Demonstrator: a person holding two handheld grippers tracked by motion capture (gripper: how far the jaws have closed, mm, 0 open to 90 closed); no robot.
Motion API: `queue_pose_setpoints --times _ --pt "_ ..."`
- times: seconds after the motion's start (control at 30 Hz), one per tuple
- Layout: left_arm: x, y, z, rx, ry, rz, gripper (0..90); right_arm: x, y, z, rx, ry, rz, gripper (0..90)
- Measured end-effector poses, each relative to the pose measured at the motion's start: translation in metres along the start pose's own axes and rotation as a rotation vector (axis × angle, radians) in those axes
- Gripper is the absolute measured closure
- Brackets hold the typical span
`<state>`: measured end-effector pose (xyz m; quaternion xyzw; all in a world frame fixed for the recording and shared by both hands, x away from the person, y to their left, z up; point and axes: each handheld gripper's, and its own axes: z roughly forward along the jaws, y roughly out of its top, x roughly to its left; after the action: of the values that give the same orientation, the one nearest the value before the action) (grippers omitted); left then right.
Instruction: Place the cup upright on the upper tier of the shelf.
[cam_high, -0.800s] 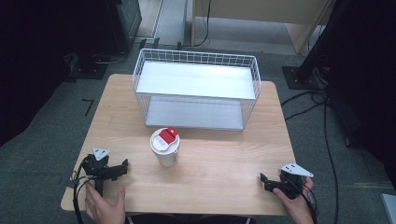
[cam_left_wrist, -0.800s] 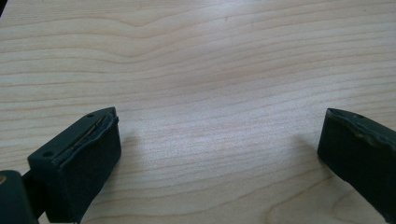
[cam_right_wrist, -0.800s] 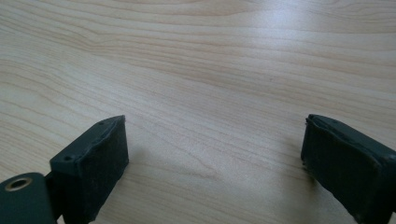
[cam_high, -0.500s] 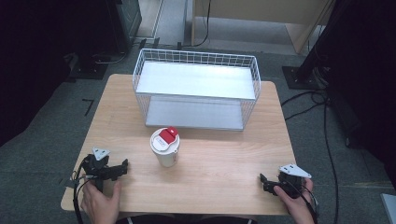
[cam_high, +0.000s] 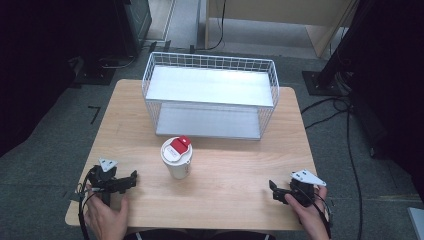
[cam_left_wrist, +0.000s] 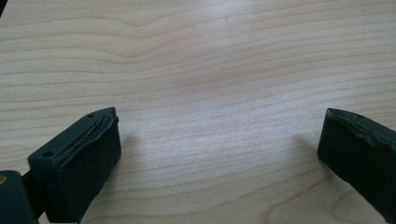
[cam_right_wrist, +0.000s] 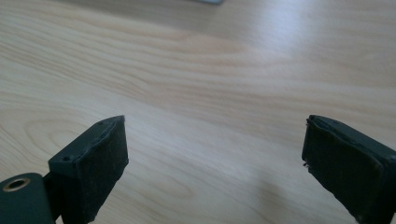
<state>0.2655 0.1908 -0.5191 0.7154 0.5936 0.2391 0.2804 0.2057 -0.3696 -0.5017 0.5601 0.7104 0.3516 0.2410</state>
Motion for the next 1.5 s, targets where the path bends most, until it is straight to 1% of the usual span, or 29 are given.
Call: queue_pose_setpoints --times 0.13,0.2,0.27,0.3,0.33,0.37,0.4,0.47,0.5,0.53,0.57,0.77,0.8,0.83,0.93,0.97,1.0,1.23,1.43,1.47,1.5 --pt "0.0 0.0 0.0 0.0 0.0 0.0 0.0 0.015 0.013 0.003 -0.025 0.014 -0.021 6.9" --pt "0.0 0.0 0.0 0.0 0.0 0.0 0.0 0.021 0.02 0.005 -0.041 0.018 -0.023 6.9" --pt "0.0 0.0 0.0 0.0 0.0 0.0 0.0 0.026 0.026 0.006 -0.052 0.034 -0.012 6.9" --pt "0.0 0.0 0.0 0.0 0.001 0.0 0.0 0.031 0.031 0.007 -0.062 0.048 -0.013 7.0" --pt "0.0 0.0 0.0 0.0 0.0 0.001 0.0 0.031 0.031 0.007 -0.062 0.048 -0.013 7.0" --pt "0.0 0.0 0.0 0.0 0.0 0.0 0.0 0.037 0.035 0.009 -0.067 0.057 -0.022 7.0" --pt "0.0 0.0 0.0 0.0 0.0 0.001 0.0 0.037 0.035 0.009 -0.067 0.057 -0.022 7.0" --pt "0.0 0.0 0.0 0.0 0.0 0.0 0.0 0.047 0.042 0.013 -0.075 0.084 -0.031 7.3" --pt "0.0 0.0 0.0 0.0 0.0 0.001 0.0 0.047 0.042 0.013 -0.075 0.084 -0.031 7.3" --pt "0.0 0.0 0.0 0.0 0.0 0.0 0.0 0.051 0.044 0.015 -0.077 0.089 -0.038 7.2" --pt "0.0 0.0 0.0 0.0 0.0 0.0 0.0 0.059 0.049 0.017 -0.08 0.104 -0.053 7.3" --pt "0.0 0.0 0.0 0.001 0.0 0.0 0.0 0.084 0.061 0.024 -0.1 0.145 -0.083 7.2" --pt "0.0 0.0 0.0 0.001 0.0 0.0 0.0 0.088 0.063 0.025 -0.101 0.154 -0.084 7.2" --pt "0.0 0.0 0.0 0.0 0.001 0.0 0.0 0.088 0.063 0.025 -0.101 0.154 -0.084 7.2" --pt "0.0 0.0 0.0 0.0 0.0 0.0 0.0 0.099 0.068 0.029 -0.111 0.174 -0.088 7.2" --pt "0.0 0.0 0.0 0.0 0.0 0.0 0.0 0.099 0.068 0.029 -0.111 0.174 -0.088 7.2" --pt "0.0 0.0 0.0 0.0 0.0 0.0 0.0 0.103 0.07 0.031 -0.115 0.18 -0.092 7.3" --pt "0.0 0.0 0.0 0.0 0.0 0.0 0.0 0.12 0.076 0.037 -0.123 0.206 -0.103 7.3" --pt "0.0 0.0 0.0 0.001 0.0 0.0 0.0 0.141 0.08 0.042 -0.133 0.239 -0.148 7.4" --pt "0.0 0.0 0.0 0.0 0.0 0.0 0.0 0.144 0.081 0.043 -0.132 0.245 -0.147 7.4" --pt "0.0 0.0 0.0 0.0 0.0 0.0 0.0 0.144 0.081 0.043 -0.132 0.245 -0.147 7.4"
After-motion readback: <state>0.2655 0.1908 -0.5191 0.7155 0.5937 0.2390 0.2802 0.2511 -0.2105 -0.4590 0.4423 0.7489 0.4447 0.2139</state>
